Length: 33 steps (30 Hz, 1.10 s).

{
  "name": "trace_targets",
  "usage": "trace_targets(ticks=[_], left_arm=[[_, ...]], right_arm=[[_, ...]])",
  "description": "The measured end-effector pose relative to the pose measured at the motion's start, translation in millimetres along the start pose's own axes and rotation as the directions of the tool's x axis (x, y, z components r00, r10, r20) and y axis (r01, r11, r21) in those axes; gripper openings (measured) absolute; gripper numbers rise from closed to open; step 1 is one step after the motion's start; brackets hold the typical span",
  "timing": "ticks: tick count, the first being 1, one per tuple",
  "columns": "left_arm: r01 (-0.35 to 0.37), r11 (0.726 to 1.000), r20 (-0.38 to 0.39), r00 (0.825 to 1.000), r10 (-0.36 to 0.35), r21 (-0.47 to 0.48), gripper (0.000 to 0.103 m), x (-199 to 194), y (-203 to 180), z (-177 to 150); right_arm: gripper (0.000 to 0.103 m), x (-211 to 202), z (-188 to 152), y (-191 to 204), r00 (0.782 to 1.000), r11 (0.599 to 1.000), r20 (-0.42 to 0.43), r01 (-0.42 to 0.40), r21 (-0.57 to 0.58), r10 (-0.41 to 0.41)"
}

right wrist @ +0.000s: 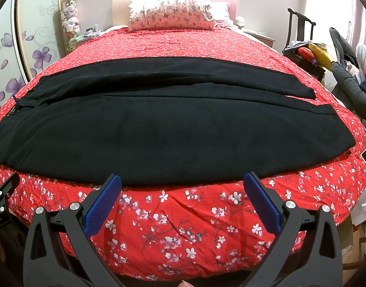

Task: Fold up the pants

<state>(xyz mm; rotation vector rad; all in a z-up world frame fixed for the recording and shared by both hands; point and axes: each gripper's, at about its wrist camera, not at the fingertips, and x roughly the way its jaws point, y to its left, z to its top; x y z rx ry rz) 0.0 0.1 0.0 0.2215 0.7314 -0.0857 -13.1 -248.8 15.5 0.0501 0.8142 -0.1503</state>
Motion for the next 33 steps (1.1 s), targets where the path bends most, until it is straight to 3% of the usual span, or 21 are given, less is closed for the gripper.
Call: trace_targets(ticks=[33], left_arm=[[-0.001, 1.000, -0.002, 1.000, 0.001, 0.001, 0.101, 0.1, -0.1, 0.0]], right_arm=[[0.102, -0.2, -0.4, -1.4, 1.000, 1.000, -0.002, -0.001, 0.001, 0.001]])
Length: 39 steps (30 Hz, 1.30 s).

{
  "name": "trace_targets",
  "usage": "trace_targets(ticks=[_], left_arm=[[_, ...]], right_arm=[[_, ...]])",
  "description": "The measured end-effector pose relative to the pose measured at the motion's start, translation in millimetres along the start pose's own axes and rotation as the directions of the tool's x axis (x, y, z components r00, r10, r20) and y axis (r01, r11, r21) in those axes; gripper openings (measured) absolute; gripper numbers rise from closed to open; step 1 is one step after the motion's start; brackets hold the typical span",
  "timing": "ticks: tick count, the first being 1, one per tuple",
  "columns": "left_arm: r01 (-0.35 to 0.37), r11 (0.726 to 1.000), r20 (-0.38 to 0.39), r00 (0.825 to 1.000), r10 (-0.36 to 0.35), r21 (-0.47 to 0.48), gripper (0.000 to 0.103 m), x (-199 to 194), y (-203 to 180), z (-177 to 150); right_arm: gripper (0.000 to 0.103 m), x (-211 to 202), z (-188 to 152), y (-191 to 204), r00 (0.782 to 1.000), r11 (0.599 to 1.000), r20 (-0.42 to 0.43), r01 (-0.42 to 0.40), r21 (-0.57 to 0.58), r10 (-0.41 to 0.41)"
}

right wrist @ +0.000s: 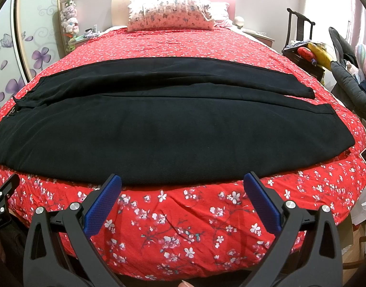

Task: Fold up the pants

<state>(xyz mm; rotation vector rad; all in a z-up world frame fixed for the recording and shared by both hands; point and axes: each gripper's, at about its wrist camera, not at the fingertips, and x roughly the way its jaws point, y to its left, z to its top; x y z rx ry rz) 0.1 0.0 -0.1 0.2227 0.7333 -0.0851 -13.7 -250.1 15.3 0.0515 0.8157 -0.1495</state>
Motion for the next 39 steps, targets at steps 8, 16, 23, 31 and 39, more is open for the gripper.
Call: trace_targets(ticks=[8, 16, 23, 31, 39], left_arm=[[0.001, 1.000, -0.001, 1.000, -0.001, 0.000, 0.101, 0, 0, 0], [0.000, 1.000, -0.001, 1.000, 0.000, 0.000, 0.101, 0, 0, 0], [0.000, 1.000, -0.001, 1.000, 0.000, 0.000, 0.101, 0, 0, 0], [0.001, 1.000, -0.002, 1.000, -0.001, 0.000, 0.101, 0, 0, 0], [0.000, 1.000, 0.001, 1.000, 0.000, -0.015, 0.101, -3, 4, 3]], right_arm=[[0.102, 0, 0, 0, 1.000, 1.000, -0.001, 0.000, 0.000, 0.000], [0.102, 0, 0, 0, 1.000, 1.000, -0.001, 0.000, 0.000, 0.000], [0.102, 1, 0, 0, 1.000, 1.000, -0.001, 0.000, 0.000, 0.000], [0.102, 1, 0, 0, 1.000, 1.000, -0.001, -0.002, 0.002, 0.002], [0.102, -5, 4, -11, 1.000, 1.000, 0.013, -0.009, 0.021, 0.008]])
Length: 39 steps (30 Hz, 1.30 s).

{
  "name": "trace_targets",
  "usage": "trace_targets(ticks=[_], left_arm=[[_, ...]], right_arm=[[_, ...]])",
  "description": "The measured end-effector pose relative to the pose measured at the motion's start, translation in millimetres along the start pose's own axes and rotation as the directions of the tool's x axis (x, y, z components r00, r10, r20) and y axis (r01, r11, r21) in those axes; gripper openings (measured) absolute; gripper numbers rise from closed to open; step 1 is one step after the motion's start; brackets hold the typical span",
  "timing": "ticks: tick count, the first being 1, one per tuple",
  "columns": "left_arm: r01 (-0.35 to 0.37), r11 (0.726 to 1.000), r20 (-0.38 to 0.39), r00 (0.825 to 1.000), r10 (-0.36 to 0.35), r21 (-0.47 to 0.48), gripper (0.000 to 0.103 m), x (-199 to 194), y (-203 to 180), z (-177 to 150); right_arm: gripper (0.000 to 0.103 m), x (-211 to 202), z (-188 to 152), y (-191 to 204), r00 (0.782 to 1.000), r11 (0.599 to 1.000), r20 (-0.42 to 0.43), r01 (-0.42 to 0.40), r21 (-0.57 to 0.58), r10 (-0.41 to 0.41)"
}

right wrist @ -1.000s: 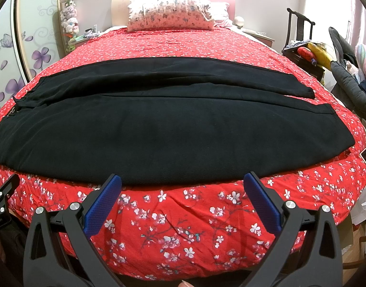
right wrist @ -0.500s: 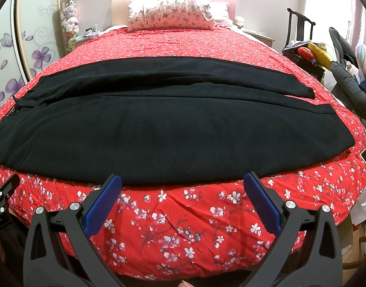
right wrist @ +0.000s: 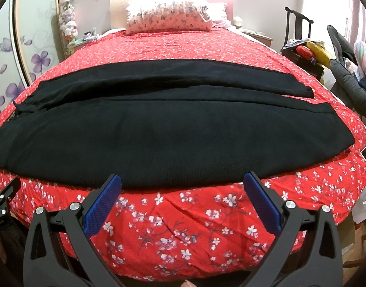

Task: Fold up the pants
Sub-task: 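Lower the right gripper onto the trouser leg ends and close on them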

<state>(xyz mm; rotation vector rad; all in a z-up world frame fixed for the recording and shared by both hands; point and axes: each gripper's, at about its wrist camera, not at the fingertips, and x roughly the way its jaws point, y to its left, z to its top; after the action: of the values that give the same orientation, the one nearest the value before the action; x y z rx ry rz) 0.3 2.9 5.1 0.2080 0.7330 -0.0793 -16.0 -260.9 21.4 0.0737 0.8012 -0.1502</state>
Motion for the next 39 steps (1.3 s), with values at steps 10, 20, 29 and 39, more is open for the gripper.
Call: trace_targets(ticks=[10, 20, 29, 39], left_arm=[[-0.014, 0.998, 0.046, 0.999, 0.018, -0.065, 0.101, 4, 5, 52], [0.154, 0.929, 0.143, 0.983, -0.111, -0.336, 0.101, 49, 26, 112], [0.108, 0.953, 0.115, 0.990, -0.079, -0.282, 0.101, 85, 14, 111], [0.114, 0.974, 0.038, 0.993, -0.108, -0.197, 0.101, 107, 0, 108]], right_arm=[[0.102, 10, 33, -81, 0.988, 0.943, 0.055, -0.157, 0.293, 0.148], [0.102, 64, 145, -200, 0.983, 0.835, 0.042, -0.174, 0.522, 0.179], [0.102, 166, 220, -290, 0.995, 0.756, -0.090, 0.090, 0.649, -0.042], [0.066, 255, 236, -323, 0.958, 0.644, -0.204, 0.286, 0.709, -0.201]])
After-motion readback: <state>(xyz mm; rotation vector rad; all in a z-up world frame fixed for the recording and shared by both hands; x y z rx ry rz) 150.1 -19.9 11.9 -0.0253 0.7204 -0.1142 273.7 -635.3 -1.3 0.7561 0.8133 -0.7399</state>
